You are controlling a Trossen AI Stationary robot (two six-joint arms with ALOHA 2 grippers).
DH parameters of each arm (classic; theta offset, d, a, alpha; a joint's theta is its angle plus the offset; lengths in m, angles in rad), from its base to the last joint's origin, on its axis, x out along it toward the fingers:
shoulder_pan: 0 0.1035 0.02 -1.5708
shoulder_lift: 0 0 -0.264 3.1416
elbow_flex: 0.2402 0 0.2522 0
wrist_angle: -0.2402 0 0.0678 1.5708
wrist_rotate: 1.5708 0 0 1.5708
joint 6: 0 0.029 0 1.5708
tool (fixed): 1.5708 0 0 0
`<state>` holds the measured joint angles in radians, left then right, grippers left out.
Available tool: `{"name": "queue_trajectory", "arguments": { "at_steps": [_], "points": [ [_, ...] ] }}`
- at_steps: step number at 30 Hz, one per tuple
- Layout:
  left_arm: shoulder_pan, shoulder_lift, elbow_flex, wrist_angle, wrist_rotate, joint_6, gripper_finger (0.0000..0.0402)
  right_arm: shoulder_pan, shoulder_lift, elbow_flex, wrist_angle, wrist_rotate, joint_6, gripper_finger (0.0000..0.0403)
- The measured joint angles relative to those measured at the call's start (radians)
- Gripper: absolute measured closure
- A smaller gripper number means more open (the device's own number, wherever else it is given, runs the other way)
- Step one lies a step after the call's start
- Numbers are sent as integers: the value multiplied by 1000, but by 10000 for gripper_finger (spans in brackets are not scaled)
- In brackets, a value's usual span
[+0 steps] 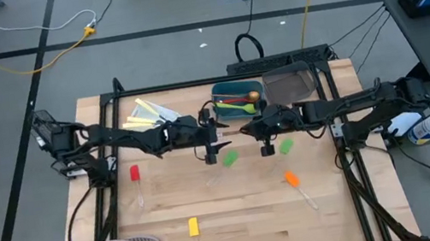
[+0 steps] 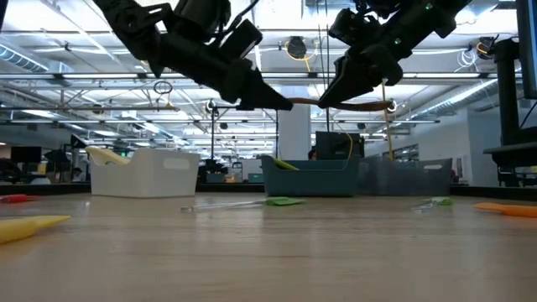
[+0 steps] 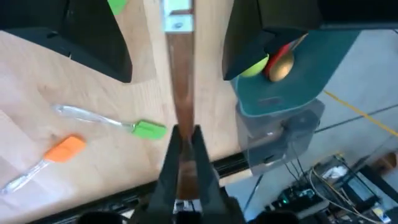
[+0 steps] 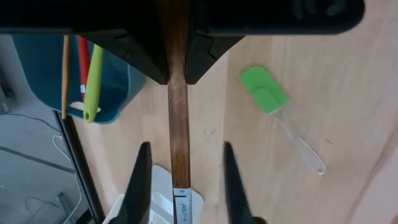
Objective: Pick & Place Kitchen Items
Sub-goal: Put the brown serving spoon into the blue bin
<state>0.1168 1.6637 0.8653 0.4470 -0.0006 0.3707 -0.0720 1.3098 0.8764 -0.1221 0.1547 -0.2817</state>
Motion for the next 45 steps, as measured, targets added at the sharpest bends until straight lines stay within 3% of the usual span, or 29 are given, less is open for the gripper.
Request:
{"name": "queue_trajectory", "arguments": {
  "at_steps": [4, 8, 23, 28, 35, 45],
  "points": [
    [1, 6, 0, -3, -40, -6, 146, -1, 0, 0, 6, 0, 0, 360],
    [1, 5, 0, 24, -74, 1, 175, -1, 0, 0, 8, 0, 0, 359],
    [-1, 5, 0, 18, -62, 25, 371, -1, 0, -1, 13, 1, 8, 358],
    [-1, 6, 0, 17, -48, 21, 371, 1, -1, -40, 39, 2, 4, 348],
    [0, 6, 0, -20, -51, 44, 366, 1, -1, -132, 108, 4, 7, 293],
    [19, 3, 0, -108, -178, 55, 371, 5, 1, -238, 279, -3, 8, 230]
  ]
}}
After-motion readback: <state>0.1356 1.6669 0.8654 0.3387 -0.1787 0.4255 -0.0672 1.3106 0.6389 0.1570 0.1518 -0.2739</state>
